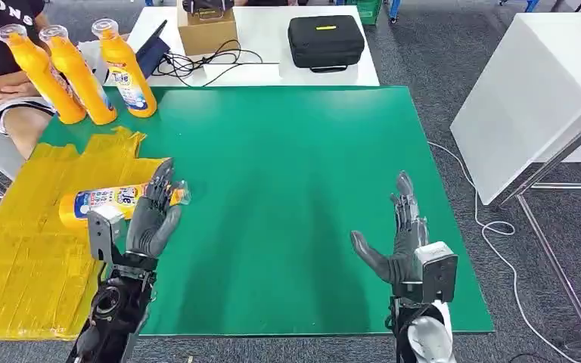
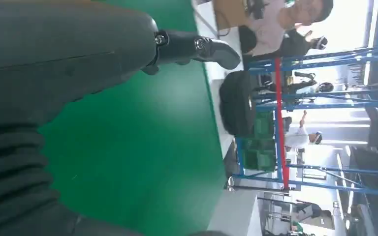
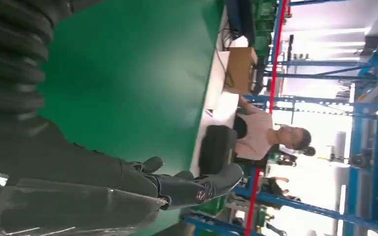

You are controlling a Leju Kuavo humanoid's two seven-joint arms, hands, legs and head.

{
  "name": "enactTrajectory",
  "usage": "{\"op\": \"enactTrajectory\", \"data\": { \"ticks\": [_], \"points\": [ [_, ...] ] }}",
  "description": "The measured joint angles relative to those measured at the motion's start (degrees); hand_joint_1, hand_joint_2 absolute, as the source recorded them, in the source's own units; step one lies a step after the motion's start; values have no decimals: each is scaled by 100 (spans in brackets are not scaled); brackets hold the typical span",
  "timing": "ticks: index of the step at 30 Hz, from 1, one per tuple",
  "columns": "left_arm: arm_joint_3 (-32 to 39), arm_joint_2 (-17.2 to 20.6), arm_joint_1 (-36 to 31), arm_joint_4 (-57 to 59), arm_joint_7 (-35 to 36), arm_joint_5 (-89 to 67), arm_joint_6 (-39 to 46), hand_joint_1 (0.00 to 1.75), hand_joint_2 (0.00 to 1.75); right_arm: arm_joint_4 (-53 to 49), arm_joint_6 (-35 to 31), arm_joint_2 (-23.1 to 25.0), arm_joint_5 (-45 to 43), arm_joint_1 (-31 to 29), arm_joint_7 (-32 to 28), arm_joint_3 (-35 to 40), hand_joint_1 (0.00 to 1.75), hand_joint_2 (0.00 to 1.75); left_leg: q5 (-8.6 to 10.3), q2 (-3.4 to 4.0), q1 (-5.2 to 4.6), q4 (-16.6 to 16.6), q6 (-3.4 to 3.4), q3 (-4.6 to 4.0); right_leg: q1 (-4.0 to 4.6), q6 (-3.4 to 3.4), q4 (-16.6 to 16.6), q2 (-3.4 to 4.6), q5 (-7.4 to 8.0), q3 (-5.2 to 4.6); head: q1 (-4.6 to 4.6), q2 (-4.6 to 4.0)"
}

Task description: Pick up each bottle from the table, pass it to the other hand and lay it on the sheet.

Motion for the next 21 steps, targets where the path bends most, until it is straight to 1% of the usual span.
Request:
{"op": "enactTrajectory", "data": {
  "ticks": [3, 6, 21],
  "points": [
    [-33, -50, 268, -225, 127, 218, -151, 0, 175, -79, -2, -50, -118, 138, 52, -18, 0, 0, 2, -2, 1, 0, -1, 2, 1, 0, 1, 0, 0, 0, 2, 0],
    [-55, -98, 392, -341, 260, 435, -238, 0, 175, -175, -9, -72, -278, 237, 168, -59, 0, 0, 3, -2, 2, 0, 0, 3, 2, 0, 1, -1, 1, 2, 2, 0],
    [-66, -170, 484, -485, 323, 529, -280, 0, 175, -308, -11, -140, -321, 356, 216, -146, 0, 0, 3, -1, 2, 0, 1, 4, 1, 1, 1, -1, 2, 3, 0, 0]
  ]
}}
